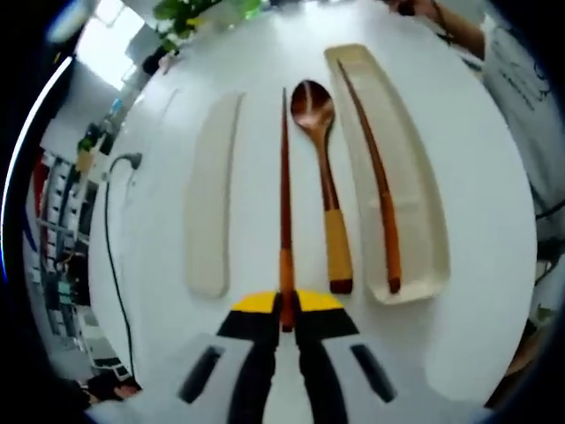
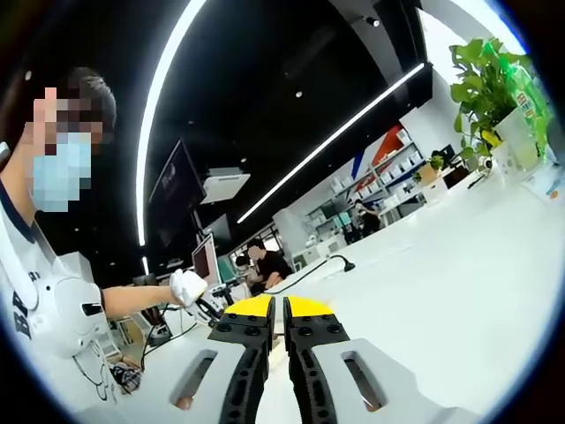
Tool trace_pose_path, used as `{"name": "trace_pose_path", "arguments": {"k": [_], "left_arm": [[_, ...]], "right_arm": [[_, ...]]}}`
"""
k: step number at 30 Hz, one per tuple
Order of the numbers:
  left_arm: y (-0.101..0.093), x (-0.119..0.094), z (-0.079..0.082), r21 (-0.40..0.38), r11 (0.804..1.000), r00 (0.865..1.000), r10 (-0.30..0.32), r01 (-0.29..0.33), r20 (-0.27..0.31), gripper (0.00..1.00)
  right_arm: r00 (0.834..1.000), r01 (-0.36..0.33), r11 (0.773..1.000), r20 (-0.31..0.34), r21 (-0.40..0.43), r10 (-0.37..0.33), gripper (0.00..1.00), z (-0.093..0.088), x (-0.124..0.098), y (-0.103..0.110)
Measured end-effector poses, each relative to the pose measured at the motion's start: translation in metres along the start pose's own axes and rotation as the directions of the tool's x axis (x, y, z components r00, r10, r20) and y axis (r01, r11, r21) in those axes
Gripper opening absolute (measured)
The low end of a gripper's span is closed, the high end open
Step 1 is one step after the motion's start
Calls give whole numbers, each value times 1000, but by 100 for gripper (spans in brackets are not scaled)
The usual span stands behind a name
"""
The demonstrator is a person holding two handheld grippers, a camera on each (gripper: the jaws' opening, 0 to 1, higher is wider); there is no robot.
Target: Arrange the utensils inside the cutlery case until each visible utensil rests in its matching compartment.
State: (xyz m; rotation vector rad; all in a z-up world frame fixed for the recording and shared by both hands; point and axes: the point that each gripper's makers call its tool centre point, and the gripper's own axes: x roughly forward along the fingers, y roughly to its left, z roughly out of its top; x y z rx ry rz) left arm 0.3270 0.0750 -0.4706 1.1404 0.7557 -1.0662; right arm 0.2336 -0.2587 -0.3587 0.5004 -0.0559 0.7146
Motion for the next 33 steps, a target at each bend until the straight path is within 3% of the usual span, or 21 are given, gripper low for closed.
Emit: {"name": "trace_pose_path", "arguments": {"k": [8, 19, 20, 24, 26, 33], "left_arm": [[9, -10, 6, -17, 999, 999, 36, -35, 33, 5], [-1, -28, 17, 41, 997, 997, 68, -70, 37, 4], [3, -32, 20, 52, 994, 994, 98, -101, 49, 4], [4, -47, 21, 38, 991, 991, 123, -125, 57, 4], [8, -55, 19, 52, 984, 984, 170, -172, 51, 4], [7, -82, 21, 57, 969, 969, 237, -241, 67, 4]], "right_arm": [[1000, 2, 1000, -4, 0, -2, 3, -1, -1, 2], [1000, -11, 1000, -11, -12, 11, 3, -1, 2, 9], [1000, -13, 1000, -11, -14, 13, 3, -1, 2, 10], [1000, -23, 1000, -17, -16, 23, 3, -1, 5, 13], [999, -28, 999, -18, -18, 28, 3, -2, 6, 15], [999, -43, 999, -29, -23, 42, 3, -2, 11, 19]]}}
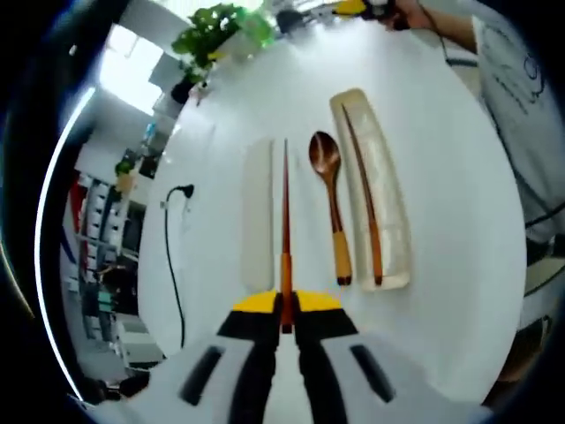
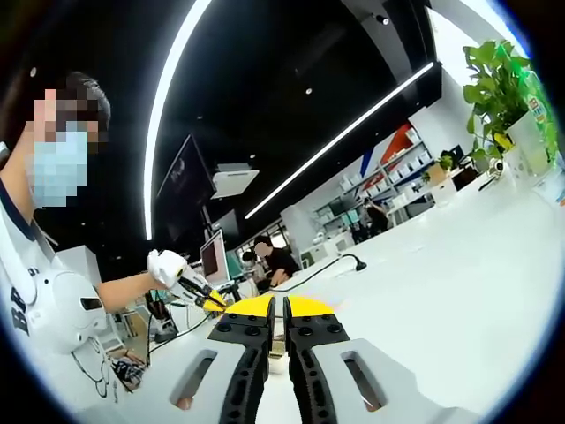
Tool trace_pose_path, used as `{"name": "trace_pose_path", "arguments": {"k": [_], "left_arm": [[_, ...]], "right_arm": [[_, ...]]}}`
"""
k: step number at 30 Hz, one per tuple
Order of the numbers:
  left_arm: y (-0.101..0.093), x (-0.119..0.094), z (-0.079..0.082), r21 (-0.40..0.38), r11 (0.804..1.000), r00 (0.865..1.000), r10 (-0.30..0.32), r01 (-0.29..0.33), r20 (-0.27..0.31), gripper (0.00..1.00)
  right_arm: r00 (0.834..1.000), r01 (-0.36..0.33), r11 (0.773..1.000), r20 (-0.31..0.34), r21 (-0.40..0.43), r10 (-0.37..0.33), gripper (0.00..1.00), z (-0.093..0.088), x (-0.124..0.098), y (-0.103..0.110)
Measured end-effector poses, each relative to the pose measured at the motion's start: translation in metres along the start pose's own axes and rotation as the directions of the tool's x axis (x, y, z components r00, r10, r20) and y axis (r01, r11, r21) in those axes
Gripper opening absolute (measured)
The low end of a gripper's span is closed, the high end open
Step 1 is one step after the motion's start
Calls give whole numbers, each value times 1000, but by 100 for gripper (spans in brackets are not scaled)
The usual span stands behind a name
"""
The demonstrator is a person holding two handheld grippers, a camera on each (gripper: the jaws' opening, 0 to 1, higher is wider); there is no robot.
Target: Arrange the utensils inside the cutlery case until each visible utensil rests in its matching compartment.
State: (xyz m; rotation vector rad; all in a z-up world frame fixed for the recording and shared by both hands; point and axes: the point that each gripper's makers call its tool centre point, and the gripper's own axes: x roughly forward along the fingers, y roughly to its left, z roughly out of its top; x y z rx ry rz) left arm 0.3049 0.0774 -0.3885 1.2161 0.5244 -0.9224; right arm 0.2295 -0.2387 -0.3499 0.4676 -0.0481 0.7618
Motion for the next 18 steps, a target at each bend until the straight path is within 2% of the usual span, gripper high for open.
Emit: {"name": "trace_pose_path", "arguments": {"k": [3, 8, 13, 18], "left_arm": [[2, -7, 4, 6, 1000, 1000, 17, -17, 14, 4], [-3, -16, 11, 2, 1000, 999, 11, -11, 39, 4], [-6, -25, 15, 12, 1000, 999, 13, -13, 53, 4], [-11, -35, 23, 13, 999, 996, 28, -30, 79, 4]], "right_arm": [[1000, -9, 1000, -3, -8, 9, 3, 1, 2, 3], [1000, -18, 1000, -7, -17, 18, 3, 2, 5, 9], [999, -3, 999, -39, -53, 1, 3, -1, 2, 12], [999, 5, 998, -36, -58, -7, 3, 2, -2, 12]]}}
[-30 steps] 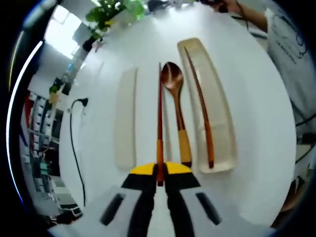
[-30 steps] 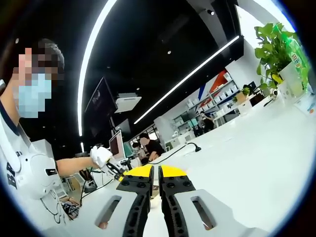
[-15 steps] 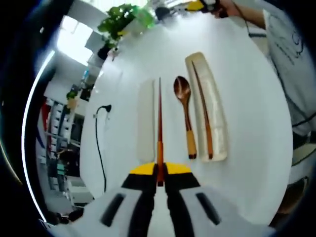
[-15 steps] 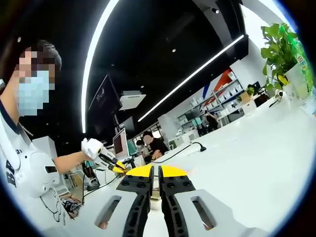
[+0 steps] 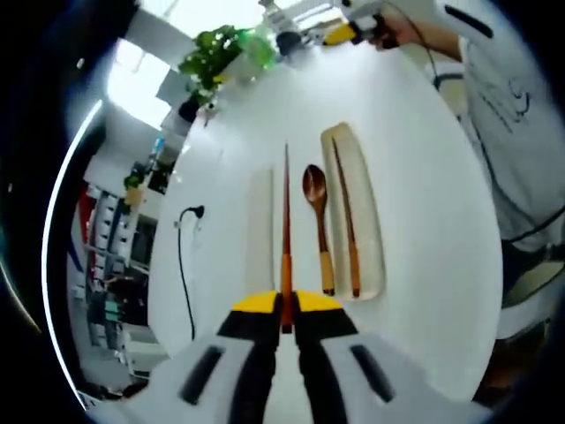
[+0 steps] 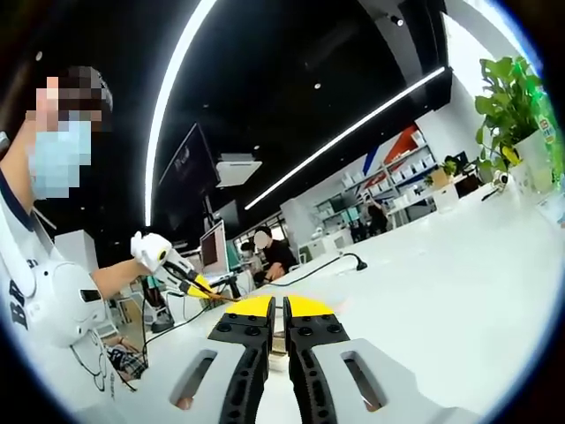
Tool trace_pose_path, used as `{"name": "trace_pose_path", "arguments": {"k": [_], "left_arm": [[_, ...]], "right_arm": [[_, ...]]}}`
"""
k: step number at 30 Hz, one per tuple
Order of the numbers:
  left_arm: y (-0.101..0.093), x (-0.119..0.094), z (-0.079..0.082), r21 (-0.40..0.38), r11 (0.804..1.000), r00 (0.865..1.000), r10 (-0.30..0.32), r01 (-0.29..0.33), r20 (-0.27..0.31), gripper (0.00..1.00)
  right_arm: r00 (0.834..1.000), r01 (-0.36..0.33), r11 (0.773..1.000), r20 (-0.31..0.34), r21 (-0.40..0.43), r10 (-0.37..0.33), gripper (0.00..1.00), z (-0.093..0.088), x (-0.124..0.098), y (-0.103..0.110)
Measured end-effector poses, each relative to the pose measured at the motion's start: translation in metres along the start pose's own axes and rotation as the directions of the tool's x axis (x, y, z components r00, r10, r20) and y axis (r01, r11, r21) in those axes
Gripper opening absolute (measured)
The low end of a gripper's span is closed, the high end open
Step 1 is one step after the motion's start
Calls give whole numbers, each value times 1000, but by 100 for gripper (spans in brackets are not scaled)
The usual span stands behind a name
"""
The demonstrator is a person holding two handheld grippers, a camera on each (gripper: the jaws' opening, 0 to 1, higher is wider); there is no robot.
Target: Arrange the utensils inside the cutlery case until each visible utensil rests in its matching compartment.
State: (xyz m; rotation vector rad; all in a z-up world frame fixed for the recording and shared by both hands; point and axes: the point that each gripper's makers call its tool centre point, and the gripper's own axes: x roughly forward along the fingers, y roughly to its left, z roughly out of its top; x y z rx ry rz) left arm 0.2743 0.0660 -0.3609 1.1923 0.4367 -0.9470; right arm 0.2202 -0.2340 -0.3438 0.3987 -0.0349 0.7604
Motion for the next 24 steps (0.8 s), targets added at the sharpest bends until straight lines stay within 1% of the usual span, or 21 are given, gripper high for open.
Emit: {"name": "trace_pose_path", "arguments": {"k": [5, 8, 9, 11, 15, 16, 19, 20, 24], "left_arm": [[-16, -5, 11, 0, 1000, 999, -20, 20, 28, 4], [-25, -5, 13, -2, 999, 999, -34, 34, 32, 4], [-31, -5, 12, -21, 998, 998, -61, 62, 27, 4], [-35, -5, 13, 0, 999, 998, -54, 54, 36, 4], [-46, -3, 12, -1, 997, 996, -78, 78, 33, 4], [-48, -3, 13, 8, 997, 996, -78, 78, 40, 4], [-53, -2, 14, 2, 996, 994, -94, 94, 47, 4], [-57, -1, 13, -5, 993, 993, -114, 114, 36, 4], [-60, 3, 13, -3, 993, 993, -117, 117, 30, 4]], "right_arm": [[1000, -2, 1000, 2, 5, 2, 3, -1, 1, 1], [1000, -9, 1000, 1, 6, 9, 3, -2, 2, 3], [1000, -11, 1000, 1, 5, 11, 3, -3, 2, 4], [1000, -11, 1000, 4, 4, 11, 3, -3, 3, 5], [1000, -11, 1000, -2, -6, 11, 3, -3, 3, 7], [1000, -12, 1000, -2, -6, 12, 3, -3, 3, 7], [1000, -10, 1000, 0, -6, 10, 3, -2, 1, 7], [1000, -9, 1000, 2, -3, 9, 3, -2, 0, 6], [1000, -7, 1000, 3, 5, 7, 3, -3, -1, 5]]}}
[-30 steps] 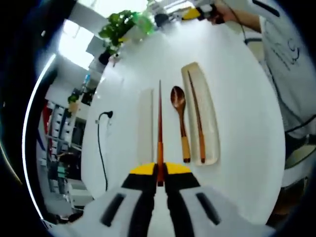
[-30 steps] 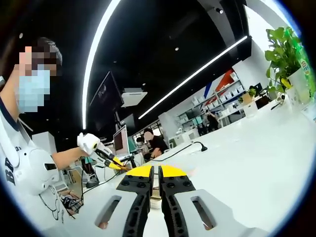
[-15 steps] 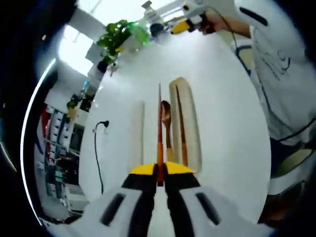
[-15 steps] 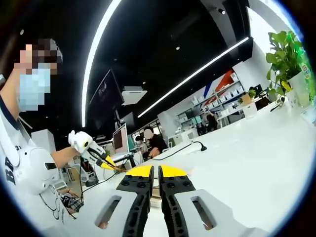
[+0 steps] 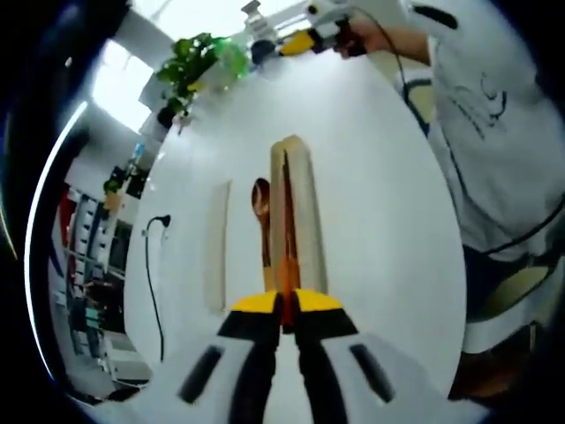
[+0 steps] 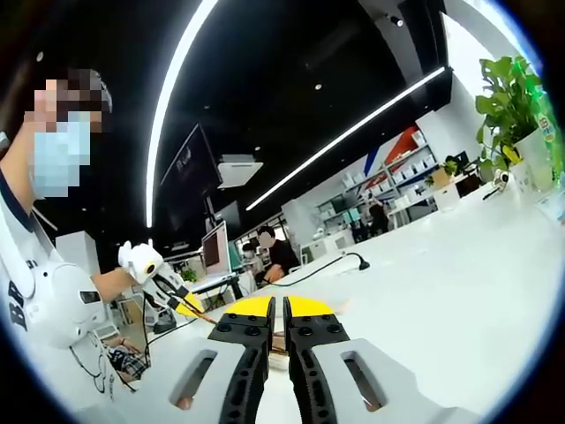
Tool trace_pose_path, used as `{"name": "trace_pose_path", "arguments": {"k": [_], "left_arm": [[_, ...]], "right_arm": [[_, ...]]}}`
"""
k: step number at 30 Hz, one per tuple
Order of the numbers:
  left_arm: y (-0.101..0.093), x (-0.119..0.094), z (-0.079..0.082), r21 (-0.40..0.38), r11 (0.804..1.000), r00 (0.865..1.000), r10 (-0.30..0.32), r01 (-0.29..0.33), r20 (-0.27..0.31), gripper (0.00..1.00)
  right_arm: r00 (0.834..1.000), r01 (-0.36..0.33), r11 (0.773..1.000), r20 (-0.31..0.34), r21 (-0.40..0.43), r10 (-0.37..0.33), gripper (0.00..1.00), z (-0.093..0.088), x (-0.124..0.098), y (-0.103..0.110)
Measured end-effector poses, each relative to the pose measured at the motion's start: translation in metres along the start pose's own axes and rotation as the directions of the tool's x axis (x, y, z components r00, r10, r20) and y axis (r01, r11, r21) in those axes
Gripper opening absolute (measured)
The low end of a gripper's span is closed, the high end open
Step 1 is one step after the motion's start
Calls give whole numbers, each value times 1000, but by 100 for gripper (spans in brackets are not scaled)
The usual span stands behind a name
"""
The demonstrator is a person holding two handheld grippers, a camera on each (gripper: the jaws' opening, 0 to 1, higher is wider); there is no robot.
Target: Arrange the utensils inside the cutlery case until each visible utensil rests in its matching compartment.
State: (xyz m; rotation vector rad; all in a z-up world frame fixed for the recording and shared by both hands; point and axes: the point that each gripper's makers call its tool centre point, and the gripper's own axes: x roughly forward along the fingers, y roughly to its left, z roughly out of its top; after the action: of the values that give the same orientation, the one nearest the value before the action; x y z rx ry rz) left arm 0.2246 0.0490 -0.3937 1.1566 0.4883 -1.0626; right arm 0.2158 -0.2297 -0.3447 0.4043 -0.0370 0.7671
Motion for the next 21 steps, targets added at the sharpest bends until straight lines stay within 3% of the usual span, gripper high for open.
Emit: {"name": "trace_pose_path", "arguments": {"k": [12, 21], "left_arm": [[-2, -1, 5, -16, 1000, 999, -12, 12, 47, 4], [-2, -14, 10, -1, 1000, 997, 10, -10, 70, 0]], "right_arm": [[1000, -1, 1000, -6, -1, 1, 3, -1, 3, 0], [1000, -19, 1000, -16, -17, 19, 3, 1, 11, 8]]}}
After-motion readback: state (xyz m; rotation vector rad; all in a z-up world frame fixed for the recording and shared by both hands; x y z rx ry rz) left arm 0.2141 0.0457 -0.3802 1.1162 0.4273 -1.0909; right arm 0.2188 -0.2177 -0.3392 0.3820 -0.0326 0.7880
